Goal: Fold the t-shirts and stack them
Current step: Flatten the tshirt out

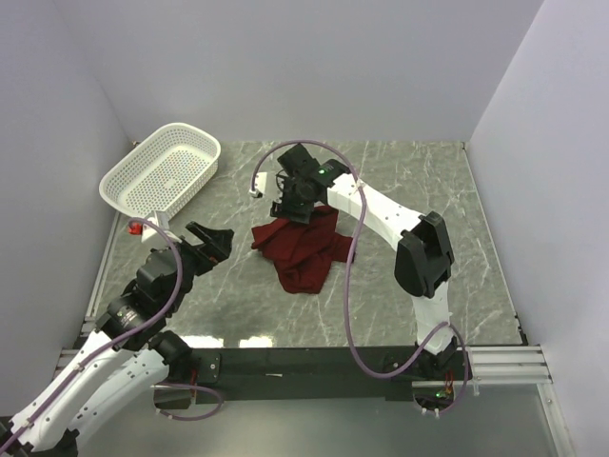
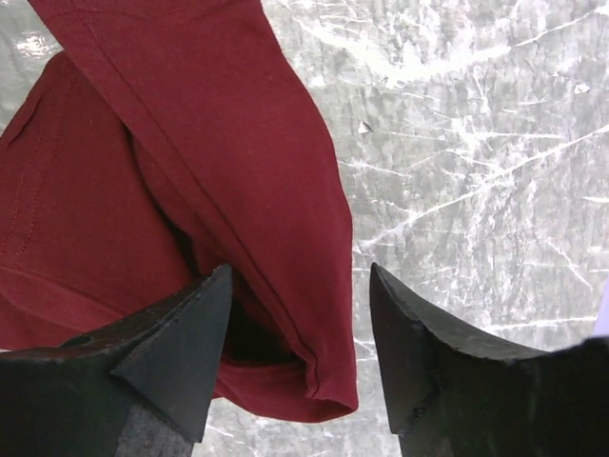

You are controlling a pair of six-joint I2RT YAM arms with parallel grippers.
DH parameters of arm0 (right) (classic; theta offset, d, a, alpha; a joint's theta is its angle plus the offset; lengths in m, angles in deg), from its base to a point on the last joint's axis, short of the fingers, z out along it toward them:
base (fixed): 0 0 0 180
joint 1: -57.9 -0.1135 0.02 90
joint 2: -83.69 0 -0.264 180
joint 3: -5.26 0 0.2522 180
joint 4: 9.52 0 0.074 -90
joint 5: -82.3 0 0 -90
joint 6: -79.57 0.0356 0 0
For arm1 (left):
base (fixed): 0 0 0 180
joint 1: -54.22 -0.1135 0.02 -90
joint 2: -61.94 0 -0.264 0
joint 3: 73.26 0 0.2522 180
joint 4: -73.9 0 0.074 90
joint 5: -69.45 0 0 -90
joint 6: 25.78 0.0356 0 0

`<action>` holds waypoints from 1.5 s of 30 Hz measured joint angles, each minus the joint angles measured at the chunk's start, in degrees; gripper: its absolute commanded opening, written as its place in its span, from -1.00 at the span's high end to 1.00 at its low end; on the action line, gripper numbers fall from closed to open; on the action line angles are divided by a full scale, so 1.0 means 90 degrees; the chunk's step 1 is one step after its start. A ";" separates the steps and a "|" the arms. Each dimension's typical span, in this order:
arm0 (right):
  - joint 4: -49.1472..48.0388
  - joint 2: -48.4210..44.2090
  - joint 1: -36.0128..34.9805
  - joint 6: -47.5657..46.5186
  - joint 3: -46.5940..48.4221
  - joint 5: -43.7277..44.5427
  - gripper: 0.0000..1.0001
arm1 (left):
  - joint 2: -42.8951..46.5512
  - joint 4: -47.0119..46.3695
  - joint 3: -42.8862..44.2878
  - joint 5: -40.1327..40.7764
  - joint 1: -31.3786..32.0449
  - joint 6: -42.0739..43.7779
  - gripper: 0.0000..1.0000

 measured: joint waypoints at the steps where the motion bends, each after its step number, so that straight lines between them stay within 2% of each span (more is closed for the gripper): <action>1: 0.0000 0.0002 0.0000 0.0002 0.0000 0.0000 -0.21 | -0.0012 -0.0002 0.0000 0.0000 0.0000 0.0012 -0.99; 3: 0.0002 0.0007 -0.0002 -0.0002 0.0005 0.0000 -0.14 | -0.0032 0.0002 0.0000 -0.0019 0.0000 0.0029 -0.99; 4: 0.0005 0.0019 -0.0002 -0.0002 0.0010 0.0000 -0.02 | -0.0036 0.0002 0.0000 -0.0024 0.0000 0.0029 -0.99; 7: 0.0007 0.0119 0.0000 0.0000 0.0034 0.0000 0.14 | -0.0036 0.0000 0.0000 -0.0051 0.0000 0.0032 -0.99; 13: 0.0092 0.0342 0.0000 0.0010 0.0036 -0.0029 0.23 | -0.0085 -0.0012 0.0000 -0.0087 -0.0005 0.0032 -0.99; 15: 0.0126 0.0347 0.0000 0.0010 0.0036 -0.0056 0.22 | -0.0114 -0.0012 0.0000 -0.0117 -0.0005 0.0034 -0.99; 19: 0.0233 0.0347 0.0000 0.0029 0.0119 -0.0197 -0.03 | -0.0126 -0.0002 0.0000 -0.0119 -0.0005 0.0053 -0.99; 22: 0.0236 0.0345 0.0002 0.0032 0.0121 -0.0372 -0.10 | -0.0114 0.0000 0.0000 -0.0119 -0.0005 0.0061 -0.99; 30: 0.0262 0.0345 0.0007 0.0112 0.0158 -0.0639 -0.09 | -0.0107 -0.0002 0.0000 -0.0163 -0.0005 0.0073 -0.99; 32: 0.0277 0.0389 0.0012 0.0160 0.0277 -0.0607 -0.01 | -0.0107 -0.0002 0.0000 -0.0163 -0.0005 0.0073 -0.99; 36: 0.0243 0.0585 0.0017 0.0262 0.0563 -0.0546 0.45 | -0.0107 0.0005 0.0000 -0.0163 -0.0005 0.0075 -0.99; 39: 0.0233 0.0731 0.0024 0.0347 0.0619 -0.0534 0.56 | -0.0107 0.0017 0.0000 -0.0163 -0.0005 0.0073 -0.99; 41: 0.0248 0.0797 0.0029 0.0364 0.0619 -0.0537 0.52 | -0.0107 0.0017 0.0000 -0.0165 -0.0005 0.0075 -0.99; 42: 0.0257 0.0801 0.0029 0.0367 0.0619 -0.0539 0.28 | -0.0107 0.0017 0.0000 -0.0165 -0.0005 0.0075 -0.99; 45: 0.0262 0.0780 0.0032 0.0427 0.0619 -0.0607 0.01 | -0.0112 0.0010 0.0000 -0.0172 -0.0005 0.0080 -0.99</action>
